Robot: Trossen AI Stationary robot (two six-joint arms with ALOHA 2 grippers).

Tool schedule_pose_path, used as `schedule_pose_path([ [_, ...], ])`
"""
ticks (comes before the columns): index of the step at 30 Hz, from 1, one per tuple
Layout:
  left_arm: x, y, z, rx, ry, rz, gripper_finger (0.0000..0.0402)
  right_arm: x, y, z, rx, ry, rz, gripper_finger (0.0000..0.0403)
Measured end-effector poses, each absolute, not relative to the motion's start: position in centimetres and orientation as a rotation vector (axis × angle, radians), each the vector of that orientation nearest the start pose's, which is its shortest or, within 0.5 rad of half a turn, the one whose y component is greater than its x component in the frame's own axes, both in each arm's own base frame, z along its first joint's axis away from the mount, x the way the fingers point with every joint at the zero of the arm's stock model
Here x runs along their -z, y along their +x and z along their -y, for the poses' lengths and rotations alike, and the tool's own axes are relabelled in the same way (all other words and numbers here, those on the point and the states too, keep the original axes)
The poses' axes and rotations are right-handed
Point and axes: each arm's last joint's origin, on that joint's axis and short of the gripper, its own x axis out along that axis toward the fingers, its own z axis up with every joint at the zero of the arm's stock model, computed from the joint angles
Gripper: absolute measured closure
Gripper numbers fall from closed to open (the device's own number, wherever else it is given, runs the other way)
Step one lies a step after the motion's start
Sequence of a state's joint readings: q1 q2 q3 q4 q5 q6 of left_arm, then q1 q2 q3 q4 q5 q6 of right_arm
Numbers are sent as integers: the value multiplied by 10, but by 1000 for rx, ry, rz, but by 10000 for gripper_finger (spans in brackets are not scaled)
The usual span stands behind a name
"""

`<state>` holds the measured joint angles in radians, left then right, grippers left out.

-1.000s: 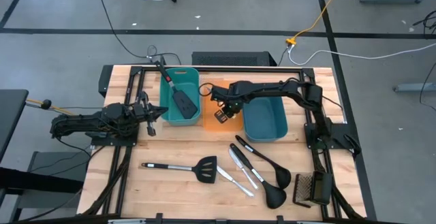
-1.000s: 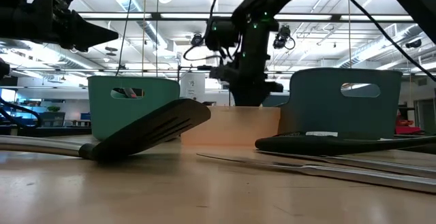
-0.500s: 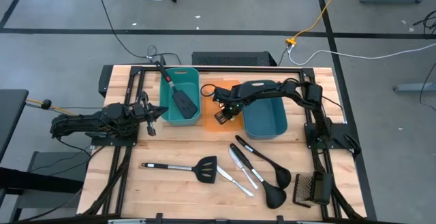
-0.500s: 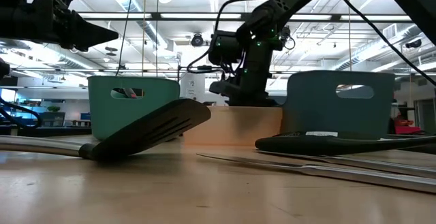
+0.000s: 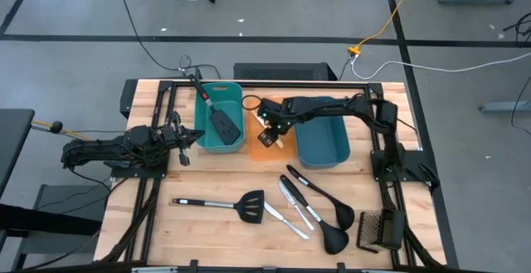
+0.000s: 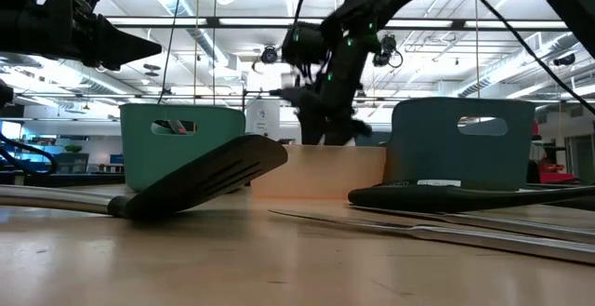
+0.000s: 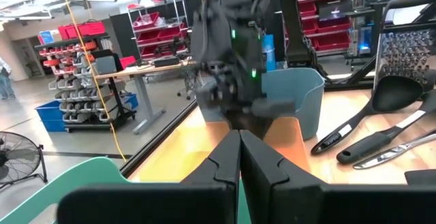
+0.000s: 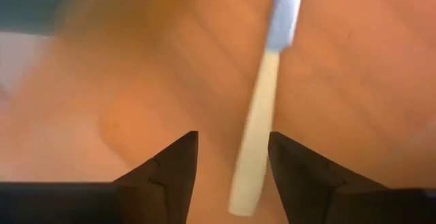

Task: Pick & Place Kitchen Items
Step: Adjust the dark blue bin

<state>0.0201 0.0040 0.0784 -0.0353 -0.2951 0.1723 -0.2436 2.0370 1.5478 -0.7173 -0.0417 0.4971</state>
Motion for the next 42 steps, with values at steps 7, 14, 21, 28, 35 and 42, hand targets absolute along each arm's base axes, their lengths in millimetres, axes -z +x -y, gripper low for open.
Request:
schedule_pose_path([
  [7, -186, 91, -10, -317, 165, 6, 387, -251, 384, 80, 285, 351, -1111, 218],
  [14, -185, 91, -10, -317, 167, 2, 387, -299, 330, 34, 98, 144, -1306, 218],
  [21, -185, 91, -10, -324, 176, -2, 387, -304, 313, -5, 20, -9, -1418, 218],
  [28, -185, 91, -10, -321, 162, -1, 387, -299, 317, -27, -57, -46, -1428, 218],
  [35, -185, 91, -10, -316, 164, -6, 387, -284, 310, -39, 43, -54, -1486, 218],
  [42, -185, 91, -10, -316, 169, -7, 387, -245, 307, -44, 48, -48, -1510, 218],
])
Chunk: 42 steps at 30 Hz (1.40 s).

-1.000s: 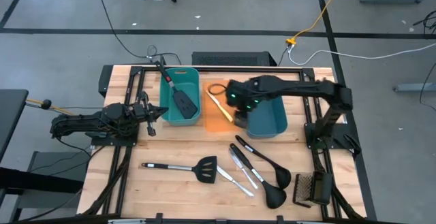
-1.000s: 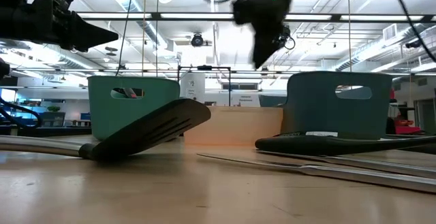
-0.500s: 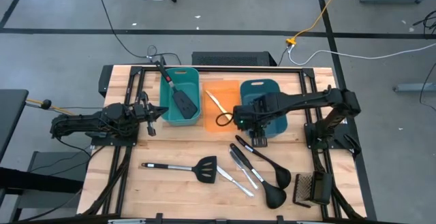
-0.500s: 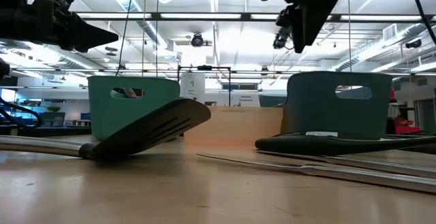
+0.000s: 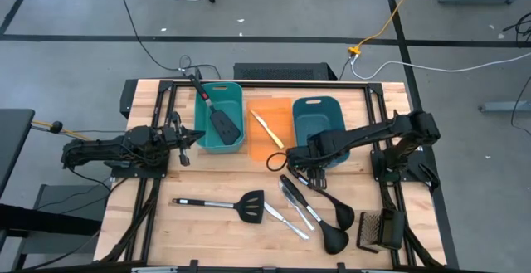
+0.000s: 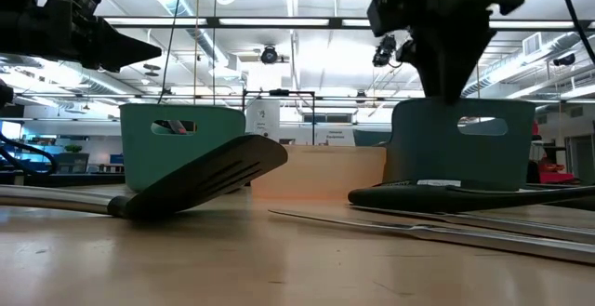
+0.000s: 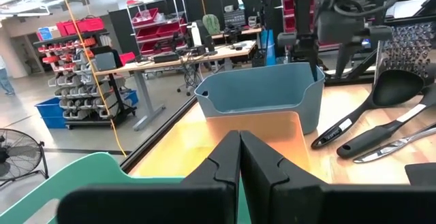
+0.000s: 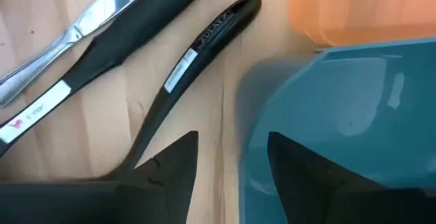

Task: Pick & Place Kitchen Items
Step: Adjust the dark blue bin

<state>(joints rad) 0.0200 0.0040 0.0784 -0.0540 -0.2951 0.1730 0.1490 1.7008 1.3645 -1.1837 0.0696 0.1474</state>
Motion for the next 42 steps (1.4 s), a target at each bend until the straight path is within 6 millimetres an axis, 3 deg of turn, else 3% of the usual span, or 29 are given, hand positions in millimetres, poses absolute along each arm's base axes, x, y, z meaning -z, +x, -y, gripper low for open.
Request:
schedule_pose_path([
  [9, -185, 91, -10, -316, 168, -7, 387, -211, 296, -35, 112, -16, -1568, 231],
  [16, -185, 91, -10, -316, 168, -7, 387, -188, 290, -22, 158, 100, -1580, 320],
  [22, -185, 91, -10, -316, 168, -7, 387, -185, 291, -11, 151, 170, -1576, 393],
  [26, -185, 91, -10, -316, 168, -7, 387, -185, 291, -4, 173, 243, -1583, 380],
  [36, -184, 91, -10, -316, 169, -12, 387, -185, 288, -1, 78, 133, -1614, 396],
  [42, -184, 91, -10, -316, 170, -15, 387, -185, 287, 2, 66, 128, -1625, 384],
])
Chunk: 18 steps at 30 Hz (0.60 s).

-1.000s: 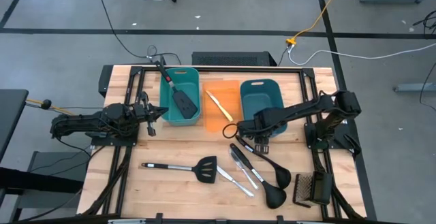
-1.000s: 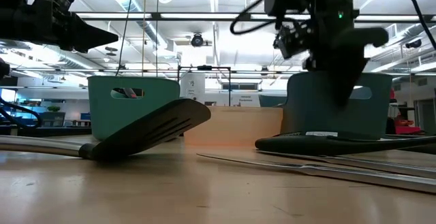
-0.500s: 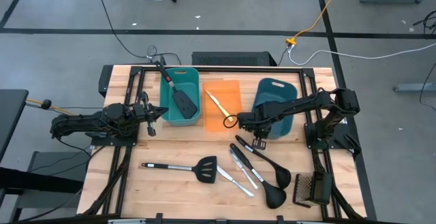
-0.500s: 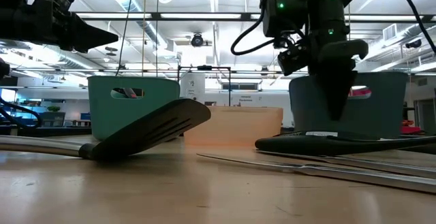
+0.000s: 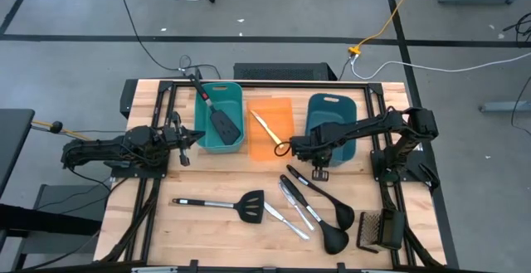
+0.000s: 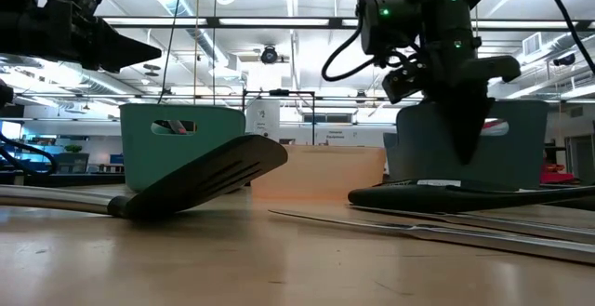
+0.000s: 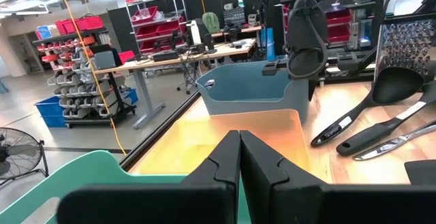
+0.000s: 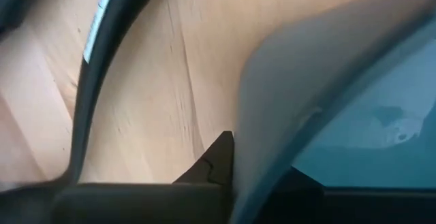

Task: Pick & Place Kitchen Items
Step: Adjust the dark blue bin

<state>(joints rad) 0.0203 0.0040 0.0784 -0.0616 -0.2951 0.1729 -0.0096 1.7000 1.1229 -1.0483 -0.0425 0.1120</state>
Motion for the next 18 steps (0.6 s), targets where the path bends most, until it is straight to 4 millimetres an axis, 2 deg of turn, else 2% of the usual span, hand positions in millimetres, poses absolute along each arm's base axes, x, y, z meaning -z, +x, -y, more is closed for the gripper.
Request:
schedule_pose_path([
  [10, -184, 91, -10, -316, 169, -15, 387, -185, 286, 3, 76, 143, -1634, 375],
  [18, -184, 91, -10, -316, 169, -15, 387, -193, 282, 2, 99, 177, -1621, 300],
])
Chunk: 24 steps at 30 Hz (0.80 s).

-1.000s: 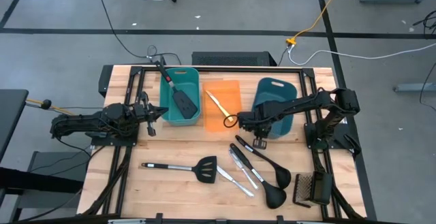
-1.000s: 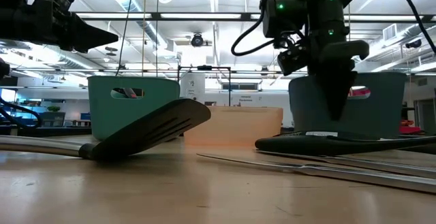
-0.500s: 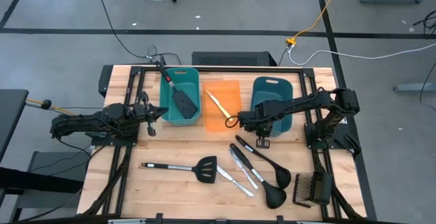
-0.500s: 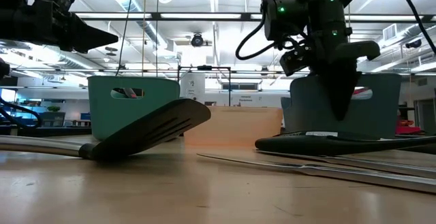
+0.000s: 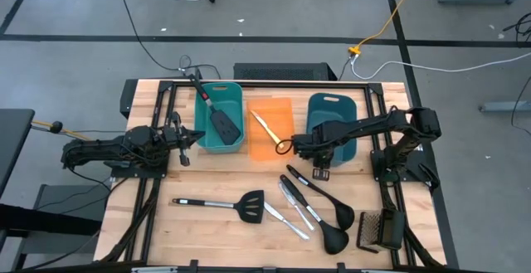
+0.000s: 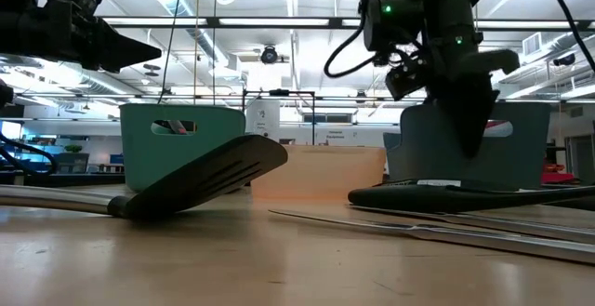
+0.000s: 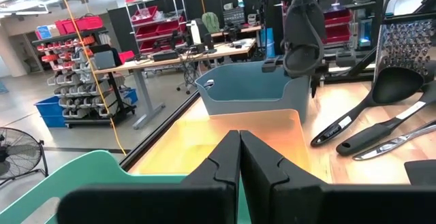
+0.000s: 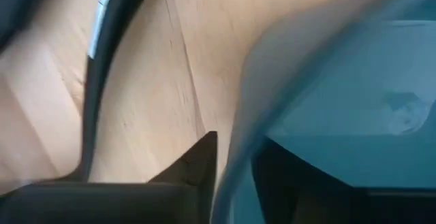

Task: Pick & Place Kitchen Items
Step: Adjust the dark blue bin, then put the bottom black serving spoon into the dark blue bin

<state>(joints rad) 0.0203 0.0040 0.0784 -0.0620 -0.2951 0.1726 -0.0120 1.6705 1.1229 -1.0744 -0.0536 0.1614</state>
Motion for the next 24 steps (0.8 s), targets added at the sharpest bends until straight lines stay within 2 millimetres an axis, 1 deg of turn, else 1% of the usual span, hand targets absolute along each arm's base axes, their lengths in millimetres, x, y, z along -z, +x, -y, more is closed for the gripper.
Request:
schedule_pose_path([
  [3, -184, 91, -10, -316, 169, -15, 387, -204, 278, 2, 116, 198, -1581, 265],
  [6, -184, 91, -10, -316, 169, -15, 387, -218, 272, 2, 148, 225, -1523, 235],
  [9, -184, 91, -10, -315, 169, -15, 387, -237, 264, 1, 182, 281, -1437, 213],
  [11, -184, 91, -10, -316, 169, -15, 387, -251, 261, -5, 167, 319, -1356, 205],
  [14, -184, 91, -10, -316, 170, -15, 387, -265, 267, -25, 96, 365, -1227, 203],
  [17, -184, 91, -10, -319, 169, -15, 387, -270, 278, -53, 10, 398, -1184, 208],
  [21, -184, 91, -10, -319, 169, -16, 387, -267, 289, -94, -6, 439, -1229, 222],
  [24, -184, 91, -10, -319, 169, -14, 387, -256, 294, -122, -8, 461, -1290, 233],
])
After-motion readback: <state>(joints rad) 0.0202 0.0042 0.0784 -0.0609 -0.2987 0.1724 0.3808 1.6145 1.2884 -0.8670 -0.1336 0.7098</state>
